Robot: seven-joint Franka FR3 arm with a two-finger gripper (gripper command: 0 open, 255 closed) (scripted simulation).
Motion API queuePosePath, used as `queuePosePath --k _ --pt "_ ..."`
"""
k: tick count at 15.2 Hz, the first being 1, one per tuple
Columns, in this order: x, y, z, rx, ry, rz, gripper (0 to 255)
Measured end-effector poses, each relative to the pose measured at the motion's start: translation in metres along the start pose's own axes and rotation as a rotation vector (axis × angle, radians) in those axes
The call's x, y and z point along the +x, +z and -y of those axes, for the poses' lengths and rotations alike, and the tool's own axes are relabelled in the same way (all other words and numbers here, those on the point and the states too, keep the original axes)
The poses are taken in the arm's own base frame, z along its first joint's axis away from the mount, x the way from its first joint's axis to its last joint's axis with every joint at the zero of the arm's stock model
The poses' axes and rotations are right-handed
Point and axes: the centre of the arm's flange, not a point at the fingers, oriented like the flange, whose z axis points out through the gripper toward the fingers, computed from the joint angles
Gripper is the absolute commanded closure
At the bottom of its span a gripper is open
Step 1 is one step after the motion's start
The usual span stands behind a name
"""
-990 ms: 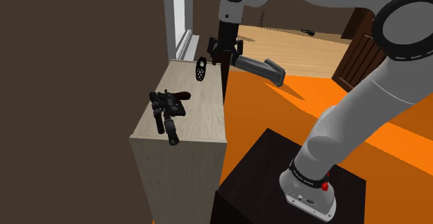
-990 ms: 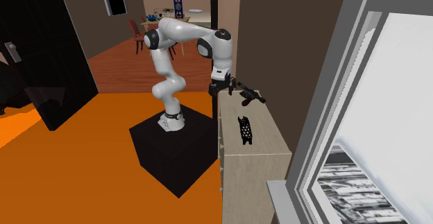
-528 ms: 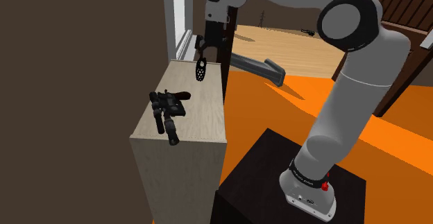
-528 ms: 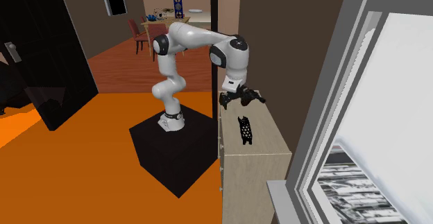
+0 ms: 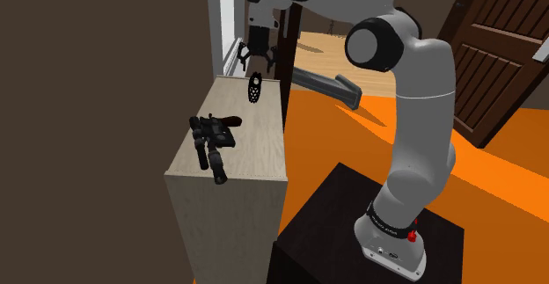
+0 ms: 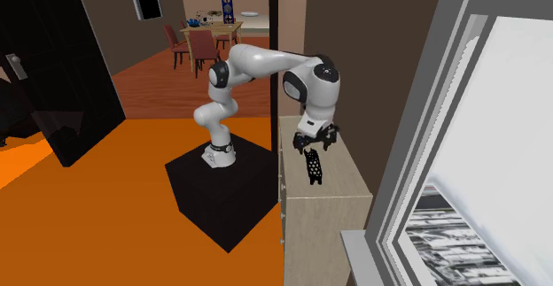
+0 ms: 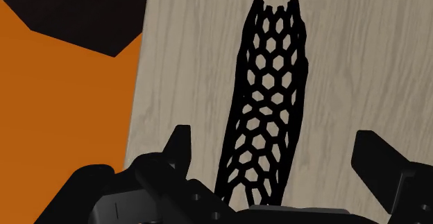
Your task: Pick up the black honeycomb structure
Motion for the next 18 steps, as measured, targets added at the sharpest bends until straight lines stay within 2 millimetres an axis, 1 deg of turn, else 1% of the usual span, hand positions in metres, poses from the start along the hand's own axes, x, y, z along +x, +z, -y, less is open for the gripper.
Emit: queuePosePath --k 2,7,8,18 --pt "0.006 0.007 0.001 0.0 0.005 0.001 0" --pt "0.015 0.033 -0.002 0.0 0.007 0.002 0" --pt "0.016 0.034 -0.002 0.0 0.007 0.002 255" --pt "0.016 0.035 -0.002 0.001 0.007 0.001 255"
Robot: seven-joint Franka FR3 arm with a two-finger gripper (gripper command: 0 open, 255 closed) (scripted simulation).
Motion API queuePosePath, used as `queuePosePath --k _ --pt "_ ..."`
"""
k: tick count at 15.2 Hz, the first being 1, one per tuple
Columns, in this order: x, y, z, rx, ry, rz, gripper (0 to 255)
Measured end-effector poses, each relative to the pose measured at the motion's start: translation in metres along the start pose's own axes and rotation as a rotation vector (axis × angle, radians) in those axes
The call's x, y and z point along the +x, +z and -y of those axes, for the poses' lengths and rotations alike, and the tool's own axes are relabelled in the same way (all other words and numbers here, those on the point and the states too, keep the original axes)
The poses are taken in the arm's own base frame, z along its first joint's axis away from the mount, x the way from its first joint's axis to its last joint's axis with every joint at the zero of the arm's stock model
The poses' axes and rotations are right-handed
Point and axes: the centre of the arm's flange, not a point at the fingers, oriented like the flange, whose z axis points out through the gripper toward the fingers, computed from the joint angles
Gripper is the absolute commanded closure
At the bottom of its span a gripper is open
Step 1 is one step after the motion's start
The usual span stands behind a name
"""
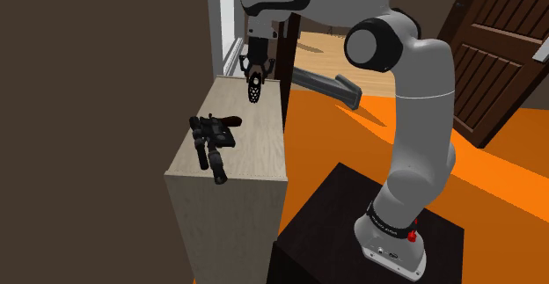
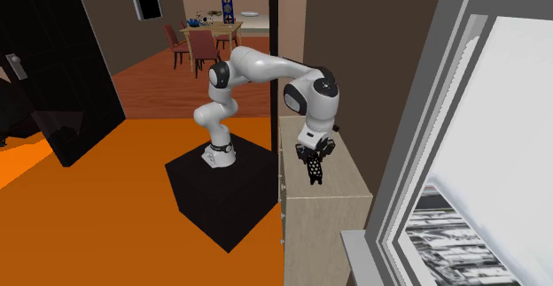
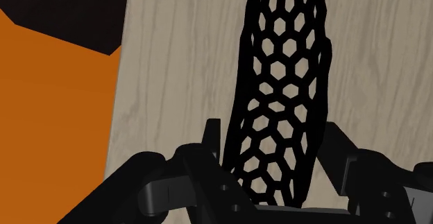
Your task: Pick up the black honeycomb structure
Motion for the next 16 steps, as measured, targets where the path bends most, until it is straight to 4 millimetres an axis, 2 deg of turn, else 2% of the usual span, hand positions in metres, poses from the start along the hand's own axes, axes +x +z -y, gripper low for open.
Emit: queuePosePath --k 16 --pt "-0.021 -0.073 0.004 0.0 0.0 0.001 255"
